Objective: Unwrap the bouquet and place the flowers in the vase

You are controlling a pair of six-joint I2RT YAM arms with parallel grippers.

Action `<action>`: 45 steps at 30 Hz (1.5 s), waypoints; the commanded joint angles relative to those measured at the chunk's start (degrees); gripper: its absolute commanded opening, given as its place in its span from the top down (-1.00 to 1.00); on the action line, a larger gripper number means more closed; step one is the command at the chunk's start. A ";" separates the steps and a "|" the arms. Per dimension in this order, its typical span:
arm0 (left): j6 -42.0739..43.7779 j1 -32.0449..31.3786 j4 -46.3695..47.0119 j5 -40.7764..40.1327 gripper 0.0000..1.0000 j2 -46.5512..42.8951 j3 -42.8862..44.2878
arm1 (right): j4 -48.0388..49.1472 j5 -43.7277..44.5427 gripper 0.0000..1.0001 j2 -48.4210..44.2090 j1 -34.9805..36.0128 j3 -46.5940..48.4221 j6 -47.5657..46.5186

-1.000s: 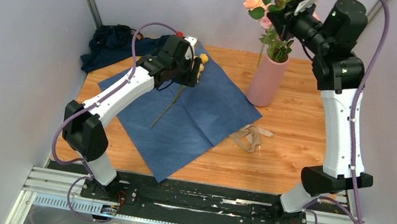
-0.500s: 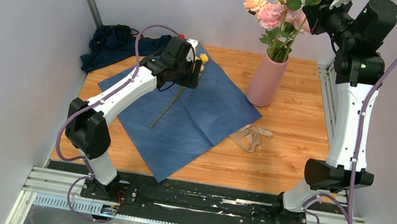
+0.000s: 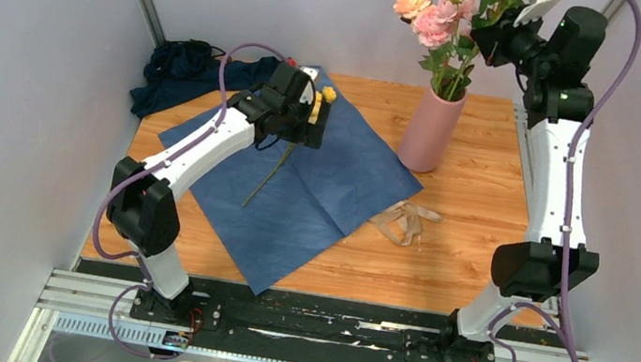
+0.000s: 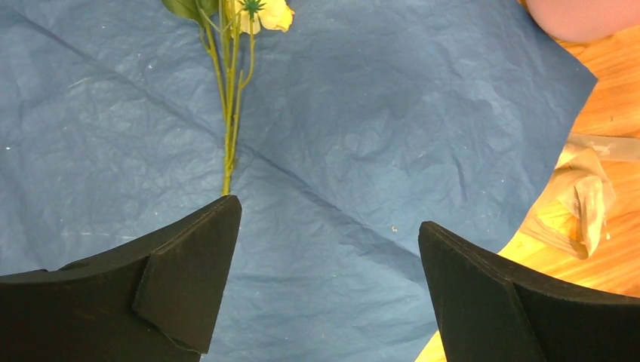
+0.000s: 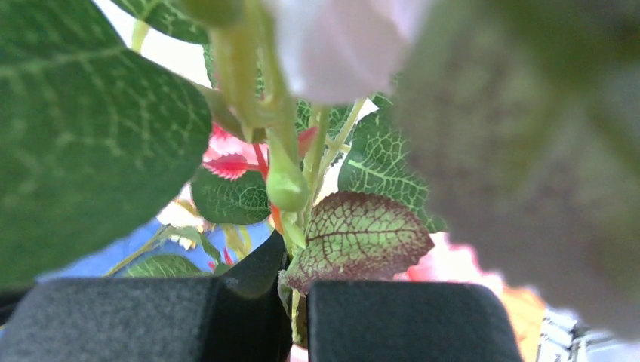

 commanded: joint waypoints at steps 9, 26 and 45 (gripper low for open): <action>-1.50 -0.12 -5.83 -6.48 -0.97 7.66 6.45 | 2.02 2.69 -0.60 -7.23 -0.14 -15.67 -2.66; 1.27 8.25 -9.77 -5.52 -0.36 19.53 6.04 | -2.24 4.59 -0.64 -18.47 -0.35 -15.69 -2.54; 2.89 8.05 -10.75 0.52 -0.27 24.65 1.85 | 1.18 -2.98 -0.62 -18.26 0.91 -18.88 0.57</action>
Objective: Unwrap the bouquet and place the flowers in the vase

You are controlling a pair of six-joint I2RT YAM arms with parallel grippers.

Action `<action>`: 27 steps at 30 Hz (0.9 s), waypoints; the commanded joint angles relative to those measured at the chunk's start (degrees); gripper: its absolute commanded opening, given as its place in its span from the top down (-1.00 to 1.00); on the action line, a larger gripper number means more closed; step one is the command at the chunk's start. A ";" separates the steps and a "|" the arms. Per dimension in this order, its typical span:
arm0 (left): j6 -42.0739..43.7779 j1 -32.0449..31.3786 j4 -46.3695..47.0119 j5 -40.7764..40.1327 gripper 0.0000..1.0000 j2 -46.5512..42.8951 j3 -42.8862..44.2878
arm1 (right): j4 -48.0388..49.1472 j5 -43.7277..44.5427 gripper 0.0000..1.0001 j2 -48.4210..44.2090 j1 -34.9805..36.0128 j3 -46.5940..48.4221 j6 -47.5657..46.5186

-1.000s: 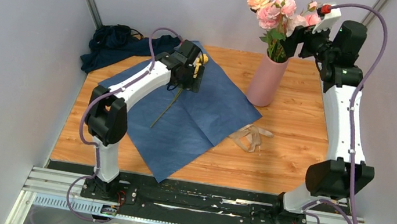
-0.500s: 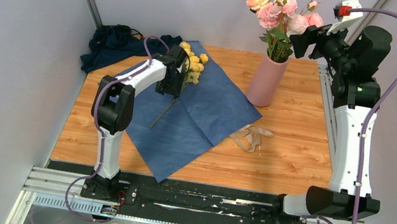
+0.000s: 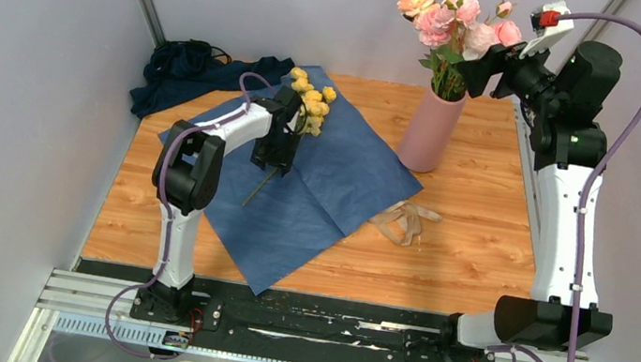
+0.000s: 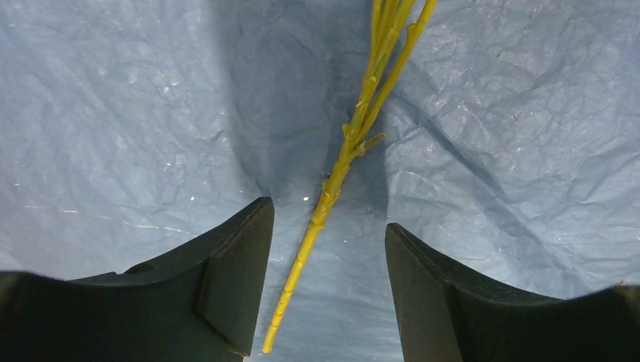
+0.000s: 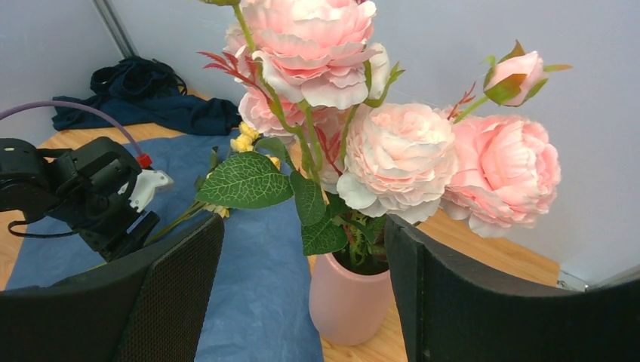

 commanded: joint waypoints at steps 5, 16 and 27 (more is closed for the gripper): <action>-0.23 -0.21 -0.11 3.04 0.92 3.97 -1.62 | 0.48 -3.79 -0.62 -4.20 4.19 -0.05 -1.04; -1.98 -0.21 0.51 5.30 1.00 -1.98 0.25 | -11.48 -12.46 -0.64 2.18 20.31 11.70 -5.18; -4.52 -0.30 0.80 5.88 1.00 -12.17 1.20 | -7.27 -11.62 -0.64 19.40 26.38 7.64 5.87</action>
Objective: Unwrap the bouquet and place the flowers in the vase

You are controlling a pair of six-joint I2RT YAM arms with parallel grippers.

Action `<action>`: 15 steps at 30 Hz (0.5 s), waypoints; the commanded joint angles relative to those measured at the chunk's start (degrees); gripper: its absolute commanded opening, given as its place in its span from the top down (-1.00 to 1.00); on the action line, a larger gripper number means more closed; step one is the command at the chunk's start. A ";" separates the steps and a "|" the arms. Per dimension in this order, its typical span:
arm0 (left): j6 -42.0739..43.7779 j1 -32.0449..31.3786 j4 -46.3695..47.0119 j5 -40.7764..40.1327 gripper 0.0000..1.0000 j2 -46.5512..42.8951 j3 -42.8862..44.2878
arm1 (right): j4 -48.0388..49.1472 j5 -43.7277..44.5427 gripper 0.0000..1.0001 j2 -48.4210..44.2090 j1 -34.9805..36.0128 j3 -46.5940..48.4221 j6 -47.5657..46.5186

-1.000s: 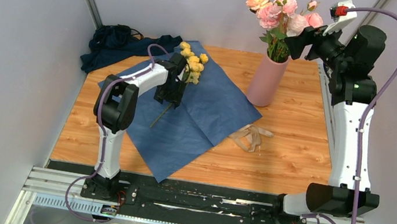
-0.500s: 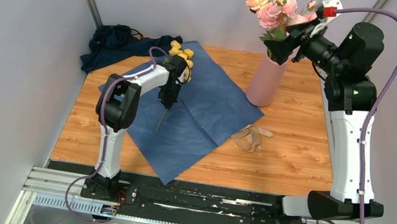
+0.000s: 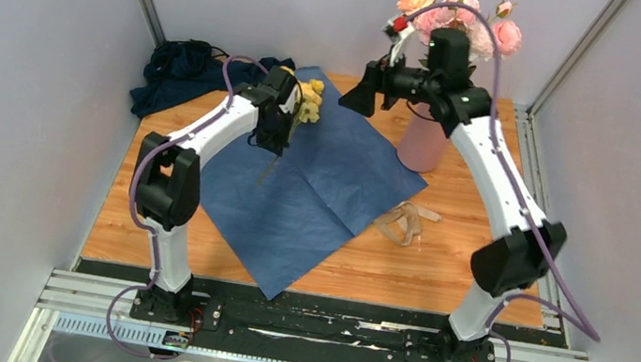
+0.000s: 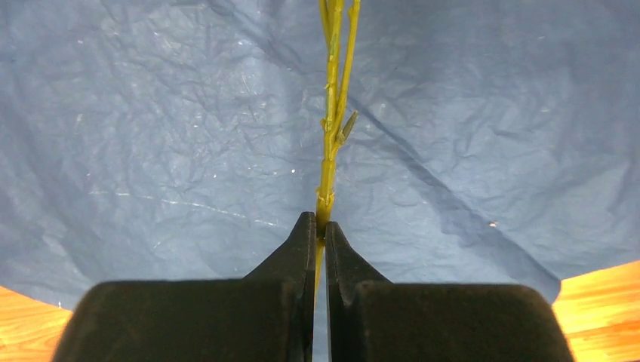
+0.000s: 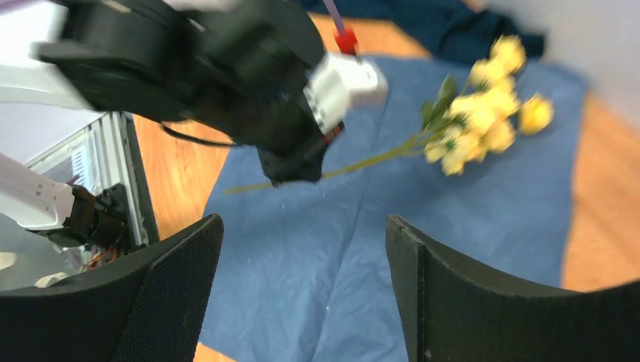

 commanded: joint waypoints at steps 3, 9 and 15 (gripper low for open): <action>-1.46 -0.23 1.08 0.34 1.00 -5.83 -0.79 | -3.11 -0.25 -0.65 8.20 2.55 0.99 3.84; -1.99 -0.32 1.15 0.67 1.00 -7.50 -1.29 | -4.19 0.92 -0.76 16.97 3.42 2.73 10.75; -2.02 -0.41 1.00 1.17 1.00 -7.00 -0.64 | -3.45 -0.01 -0.90 23.55 5.54 5.52 18.05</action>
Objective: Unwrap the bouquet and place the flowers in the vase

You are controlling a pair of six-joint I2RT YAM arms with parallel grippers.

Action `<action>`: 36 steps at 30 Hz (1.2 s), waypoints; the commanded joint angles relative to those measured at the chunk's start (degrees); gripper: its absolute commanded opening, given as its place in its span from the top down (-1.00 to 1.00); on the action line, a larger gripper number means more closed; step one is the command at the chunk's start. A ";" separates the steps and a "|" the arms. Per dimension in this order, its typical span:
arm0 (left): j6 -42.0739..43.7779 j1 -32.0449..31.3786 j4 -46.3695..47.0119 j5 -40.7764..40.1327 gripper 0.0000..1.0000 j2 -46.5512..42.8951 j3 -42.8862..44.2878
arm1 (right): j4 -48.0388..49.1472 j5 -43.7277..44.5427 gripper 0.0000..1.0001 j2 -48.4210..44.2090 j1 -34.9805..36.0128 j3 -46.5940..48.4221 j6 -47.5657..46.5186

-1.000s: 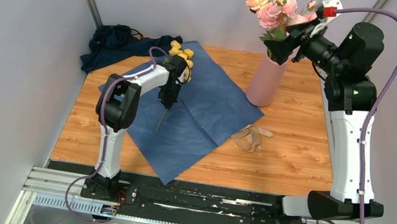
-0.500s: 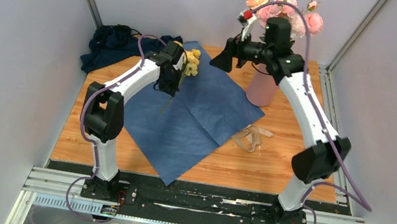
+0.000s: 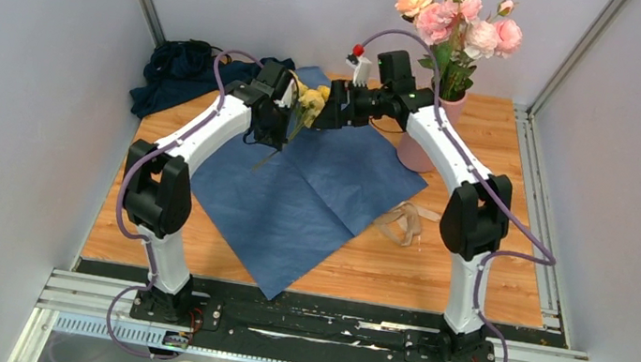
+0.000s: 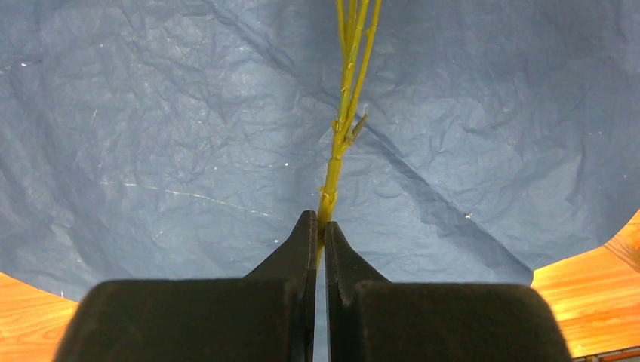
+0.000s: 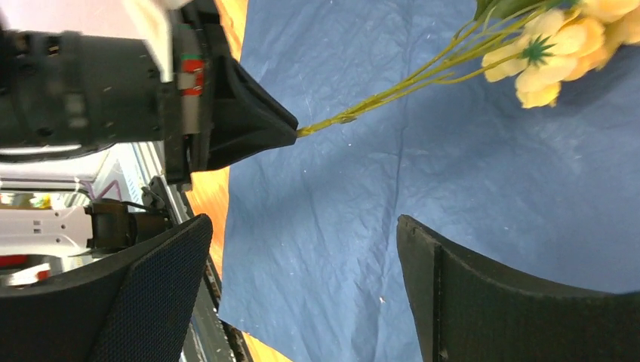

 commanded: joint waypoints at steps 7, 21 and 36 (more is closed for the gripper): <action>-0.75 -0.41 0.31 0.92 1.00 -1.91 0.50 | 3.89 -2.66 -0.89 9.66 4.36 5.35 13.96; -0.14 -0.49 -0.60 3.21 1.00 -0.03 1.67 | 12.46 -2.97 -0.81 19.40 5.27 5.48 23.19; 1.85 -0.58 -2.85 3.05 1.00 1.25 2.23 | 14.63 -3.15 -0.33 29.96 3.68 16.00 27.98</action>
